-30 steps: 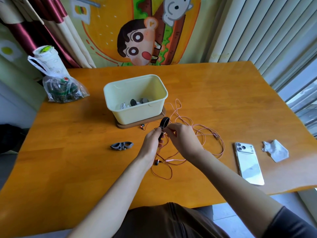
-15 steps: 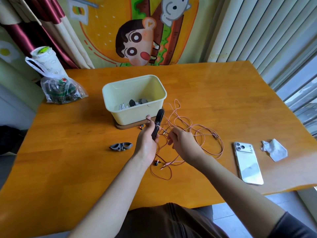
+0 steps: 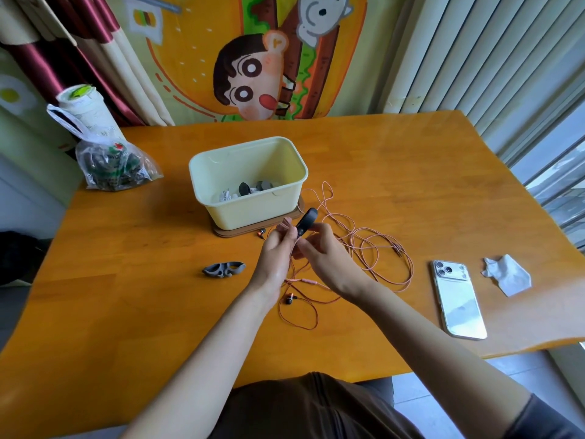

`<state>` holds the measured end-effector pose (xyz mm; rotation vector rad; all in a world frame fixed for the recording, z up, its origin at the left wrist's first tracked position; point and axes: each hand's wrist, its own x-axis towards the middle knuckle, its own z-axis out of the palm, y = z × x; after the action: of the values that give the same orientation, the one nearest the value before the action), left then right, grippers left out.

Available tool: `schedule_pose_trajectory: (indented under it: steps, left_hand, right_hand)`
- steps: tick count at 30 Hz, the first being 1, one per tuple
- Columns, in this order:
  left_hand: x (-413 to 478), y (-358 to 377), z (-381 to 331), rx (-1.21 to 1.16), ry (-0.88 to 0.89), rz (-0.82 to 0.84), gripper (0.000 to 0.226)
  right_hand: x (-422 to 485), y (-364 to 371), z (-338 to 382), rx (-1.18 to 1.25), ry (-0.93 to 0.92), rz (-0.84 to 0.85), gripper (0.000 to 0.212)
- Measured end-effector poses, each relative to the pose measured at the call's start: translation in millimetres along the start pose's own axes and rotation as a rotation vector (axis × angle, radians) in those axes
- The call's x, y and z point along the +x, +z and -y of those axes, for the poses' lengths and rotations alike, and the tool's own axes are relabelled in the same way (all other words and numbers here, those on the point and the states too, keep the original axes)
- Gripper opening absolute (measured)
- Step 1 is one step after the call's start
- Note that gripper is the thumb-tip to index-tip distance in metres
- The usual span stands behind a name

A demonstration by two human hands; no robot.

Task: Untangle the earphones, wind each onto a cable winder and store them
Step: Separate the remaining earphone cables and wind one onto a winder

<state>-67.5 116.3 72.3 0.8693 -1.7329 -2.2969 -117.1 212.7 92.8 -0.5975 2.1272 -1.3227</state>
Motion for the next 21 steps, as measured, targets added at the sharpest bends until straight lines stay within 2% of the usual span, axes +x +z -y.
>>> schedule_pose_trajectory:
  steps: [2, 6, 10, 13, 17, 21]
  left_hand:
    - [1.1, 0.3, 0.2, 0.019, 0.053, 0.013, 0.036]
    - [3.0, 1.3, -3.8, 0.055, 0.115, -0.007, 0.014]
    - [2.6, 0.7, -3.0, 0.068, 0.132, -0.001, 0.017]
    - [-1.0, 3.1, -5.8, -0.062, 0.082, 0.019, 0.021]
    - [-4.3, 2.3, -9.8, -0.292, -0.029, 0.094, 0.032]
    - [-1.2, -1.1, -8.3, -0.222, -0.053, 0.058, 0.032]
  right_hand:
    - [-0.8, -0.4, 1.9, 0.033, 0.021, 0.017, 0.037]
    - [2.1, -2.9, 0.6, 0.081, 0.049, 0.028, 0.045]
    - [5.3, -2.9, -1.3, 0.025, -0.054, -0.106, 0.032]
    - [4.8, -5.0, -1.6, -0.08, -0.153, -0.2, 0.027]
    - [4.8, -8.1, 4.3, -0.165, -0.195, -0.169, 0.032]
    - [6.2, -10.9, 6.0, -0.194, -0.18, -0.132, 0.03]
